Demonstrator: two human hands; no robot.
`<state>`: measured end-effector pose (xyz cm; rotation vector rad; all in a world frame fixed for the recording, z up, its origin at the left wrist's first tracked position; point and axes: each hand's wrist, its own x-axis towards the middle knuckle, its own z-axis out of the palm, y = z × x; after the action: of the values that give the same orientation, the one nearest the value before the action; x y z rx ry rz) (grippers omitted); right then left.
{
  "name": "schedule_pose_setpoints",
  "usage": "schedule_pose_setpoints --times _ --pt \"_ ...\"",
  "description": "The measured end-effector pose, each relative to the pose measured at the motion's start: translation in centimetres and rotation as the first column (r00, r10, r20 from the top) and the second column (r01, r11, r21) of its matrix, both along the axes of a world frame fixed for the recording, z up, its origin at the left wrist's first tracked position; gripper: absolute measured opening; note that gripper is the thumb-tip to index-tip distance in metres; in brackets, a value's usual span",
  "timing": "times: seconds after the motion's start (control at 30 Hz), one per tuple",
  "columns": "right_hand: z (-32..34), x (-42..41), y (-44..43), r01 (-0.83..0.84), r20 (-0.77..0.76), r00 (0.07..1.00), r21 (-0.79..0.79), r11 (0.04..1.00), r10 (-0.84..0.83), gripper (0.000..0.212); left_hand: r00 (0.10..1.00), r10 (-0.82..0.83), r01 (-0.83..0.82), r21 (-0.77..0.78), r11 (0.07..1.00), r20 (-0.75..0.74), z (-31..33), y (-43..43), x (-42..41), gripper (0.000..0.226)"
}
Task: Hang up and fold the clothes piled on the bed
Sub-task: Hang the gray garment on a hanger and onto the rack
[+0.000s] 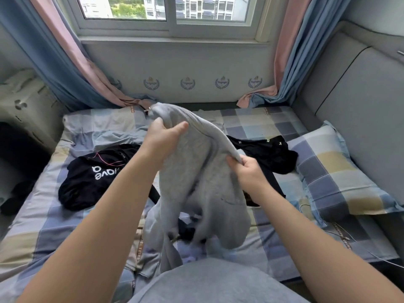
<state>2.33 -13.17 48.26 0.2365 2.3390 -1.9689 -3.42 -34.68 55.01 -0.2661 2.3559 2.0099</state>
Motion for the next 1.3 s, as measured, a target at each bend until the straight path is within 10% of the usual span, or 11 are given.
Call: schedule_pose_setpoints --times 0.17,0.5,0.67,0.8,0.93,1.17,1.3 --pt "3.6 -0.9 -0.6 0.031 -0.058 0.997 -0.180 0.983 -0.043 0.051 0.978 -0.166 0.196 -0.285 0.938 0.125 -4.1 0.3 2.5 0.086" --pt "5.6 -1.5 0.9 0.131 0.046 0.991 -0.426 0.895 -0.124 0.041 0.856 -0.511 0.518 -0.112 0.848 0.084 -7.6 4.6 7.5 0.028" --pt "4.5 -1.4 2.0 0.021 -0.091 0.995 -0.255 0.967 -0.046 0.026 0.934 -0.358 0.357 0.023 0.934 0.025 -6.6 5.3 7.2 0.028" --pt "3.0 0.5 2.9 -0.126 -0.091 0.986 0.171 0.977 0.143 0.083 0.982 -0.159 0.135 0.208 0.969 0.103 -6.2 4.8 6.6 0.018" --pt "-0.9 3.7 0.8 -0.224 0.058 0.975 0.318 0.921 0.217 0.096 0.984 -0.120 0.060 0.384 0.921 0.133 -5.2 4.6 5.6 0.019" --pt "-2.1 3.1 0.3 -0.210 0.206 0.973 0.598 0.774 0.106 0.010 0.988 -0.062 0.004 0.378 0.926 0.143 -4.0 3.5 4.6 0.019" --pt "-0.4 0.9 0.5 -0.036 0.208 0.978 0.258 0.966 -0.020 0.010 0.976 -0.160 0.115 0.274 0.955 0.151 -3.9 1.3 3.8 0.015"
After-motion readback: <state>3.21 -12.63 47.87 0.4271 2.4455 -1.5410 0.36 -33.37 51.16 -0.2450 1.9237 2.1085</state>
